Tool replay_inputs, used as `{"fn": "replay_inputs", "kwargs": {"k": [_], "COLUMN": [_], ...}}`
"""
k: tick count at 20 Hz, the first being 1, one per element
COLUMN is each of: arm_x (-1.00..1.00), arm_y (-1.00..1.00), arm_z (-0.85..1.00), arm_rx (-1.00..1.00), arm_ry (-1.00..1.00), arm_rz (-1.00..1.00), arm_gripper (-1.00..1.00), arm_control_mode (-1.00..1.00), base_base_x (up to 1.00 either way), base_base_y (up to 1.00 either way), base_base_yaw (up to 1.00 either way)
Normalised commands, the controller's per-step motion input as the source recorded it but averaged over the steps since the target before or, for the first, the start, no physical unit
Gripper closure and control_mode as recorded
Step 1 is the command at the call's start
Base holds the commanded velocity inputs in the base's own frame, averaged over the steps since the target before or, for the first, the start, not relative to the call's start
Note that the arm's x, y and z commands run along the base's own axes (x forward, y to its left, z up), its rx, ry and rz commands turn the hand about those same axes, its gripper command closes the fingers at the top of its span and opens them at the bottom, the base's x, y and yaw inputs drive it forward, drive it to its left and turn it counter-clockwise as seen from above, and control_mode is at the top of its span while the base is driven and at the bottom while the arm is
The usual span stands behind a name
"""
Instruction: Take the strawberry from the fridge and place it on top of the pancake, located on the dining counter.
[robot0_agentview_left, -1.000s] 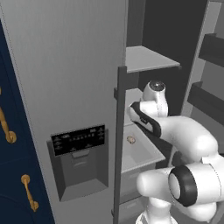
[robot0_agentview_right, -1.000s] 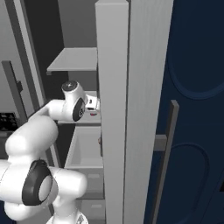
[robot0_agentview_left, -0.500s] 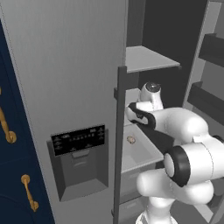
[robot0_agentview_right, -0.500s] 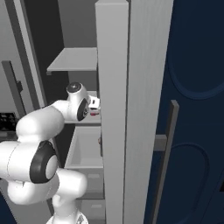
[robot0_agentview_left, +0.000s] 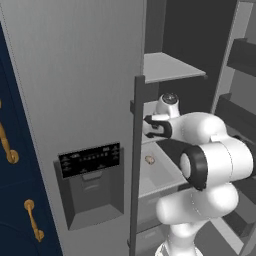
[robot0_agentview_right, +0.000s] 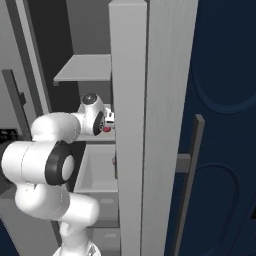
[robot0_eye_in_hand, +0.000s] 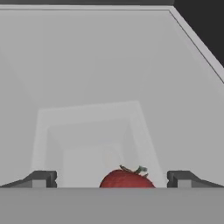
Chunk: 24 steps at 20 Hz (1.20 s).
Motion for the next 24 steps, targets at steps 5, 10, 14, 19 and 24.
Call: {"fn": "replay_inputs", "kwargs": {"k": [5,10,14,19,24], "arm_x": [-0.12,-0.25,0.06,0.0,0.0], "arm_y": [-0.1,-0.09,0.0,0.0,0.0], "arm_z": [-0.21,-0.2,-0.15,-0.18,-0.12], "arm_rx": [0.0,0.0,0.0,0.0,0.0], "arm_ry": [-0.02,-0.01,0.0,0.0,0.0], "arm_rz": [0.0,-0.01,-0.01,0.0,0.0], "arm_gripper": [-1.0,-1.0,-1.0,1.0,1.0], "arm_control_mode": [-1.0,-1.0,-1.0,-1.0,-1.0], "base_base_x": [0.0,0.0,0.0,0.0,0.0], "base_base_y": [0.0,0.0,0.0,0.0,0.0], "base_base_yaw": [0.0,0.0,0.0,0.0,0.0]}}
